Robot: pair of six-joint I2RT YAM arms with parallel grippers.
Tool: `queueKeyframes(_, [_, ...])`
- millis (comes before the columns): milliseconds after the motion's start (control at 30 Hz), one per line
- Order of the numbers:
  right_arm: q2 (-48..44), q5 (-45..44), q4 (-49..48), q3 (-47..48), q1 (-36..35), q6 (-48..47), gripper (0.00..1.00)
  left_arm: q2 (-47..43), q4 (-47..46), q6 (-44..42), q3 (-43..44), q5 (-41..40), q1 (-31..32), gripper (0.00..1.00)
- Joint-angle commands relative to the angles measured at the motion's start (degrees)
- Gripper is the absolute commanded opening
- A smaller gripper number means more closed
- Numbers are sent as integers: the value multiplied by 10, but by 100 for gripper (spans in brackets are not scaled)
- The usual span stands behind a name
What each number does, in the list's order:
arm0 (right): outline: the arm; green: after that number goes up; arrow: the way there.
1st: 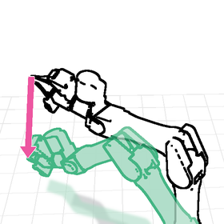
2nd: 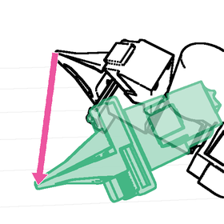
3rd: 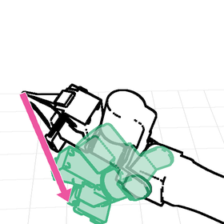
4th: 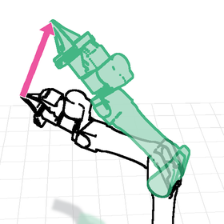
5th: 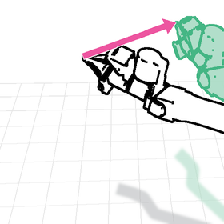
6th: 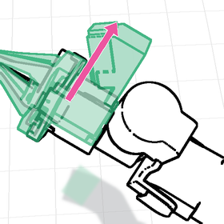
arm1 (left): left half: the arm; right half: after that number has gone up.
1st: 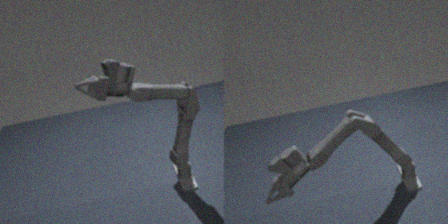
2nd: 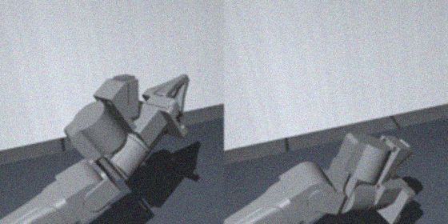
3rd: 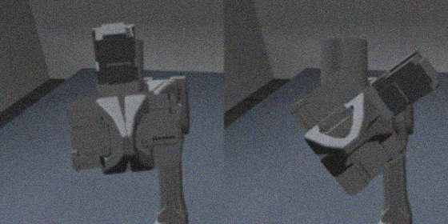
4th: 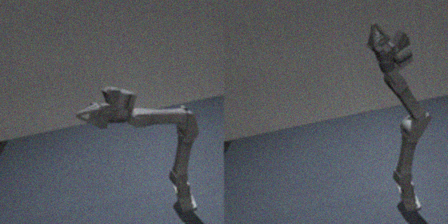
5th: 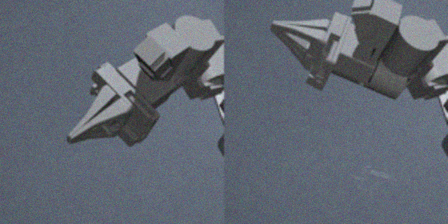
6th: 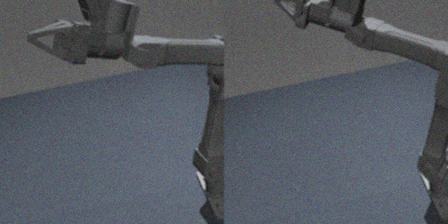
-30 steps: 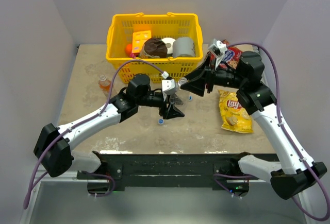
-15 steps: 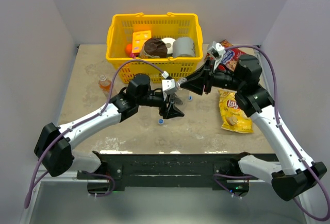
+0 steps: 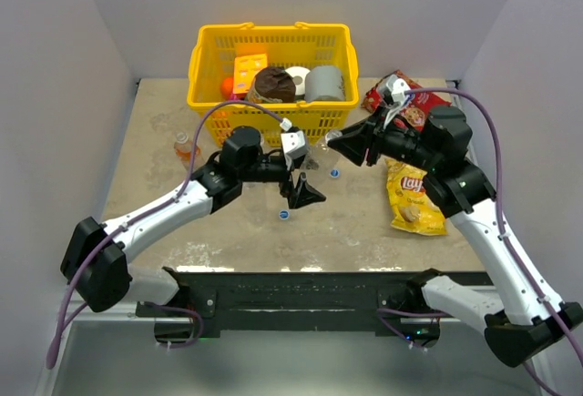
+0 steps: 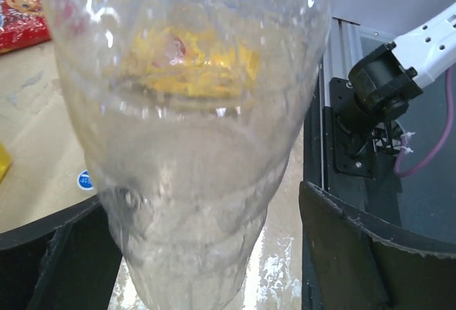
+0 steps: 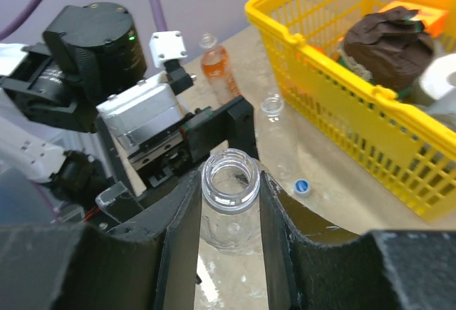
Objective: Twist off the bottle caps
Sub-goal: Pass from the left arm to the right, then place the plastic bottle at the center of the board.
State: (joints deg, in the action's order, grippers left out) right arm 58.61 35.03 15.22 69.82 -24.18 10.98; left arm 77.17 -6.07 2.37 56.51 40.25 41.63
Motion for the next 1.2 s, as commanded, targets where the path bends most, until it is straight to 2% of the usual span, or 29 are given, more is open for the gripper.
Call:
queueKeyframes(0, [-28, -108, -4, -9, 2, -49, 0, -23, -13, -7, 25, -26, -10, 100])
queueKeyframes(500, [-38, -185, -70, -85, 0, -53, 0, -79, 32, -38, 67, -132, -58, 100])
queueKeyframes(600, [-19, -207, -115, -118, -16, -40, 0, -104, 40, -28, 80, -206, -73, 100])
queueKeyframes(633, [-15, -239, -139, -126, -26, -41, 0, -111, 42, -28, 82, -267, -77, 100])
queueKeyframes(733, [6, -285, -185, -151, -61, -44, 0, -141, 40, 10, 77, -370, -109, 100])
queueKeyframes(900, [61, -348, -244, -172, -97, -54, 0, -170, 33, 58, 62, -389, -204, 100])
queueKeyframes(1000, [98, -372, -268, -171, -109, -62, 0, -171, 33, 68, 54, -387, -237, 100])
queueKeyframes(1167, [157, -385, -274, -148, -110, -62, 0, -170, 26, 76, 37, -390, -256, 100])
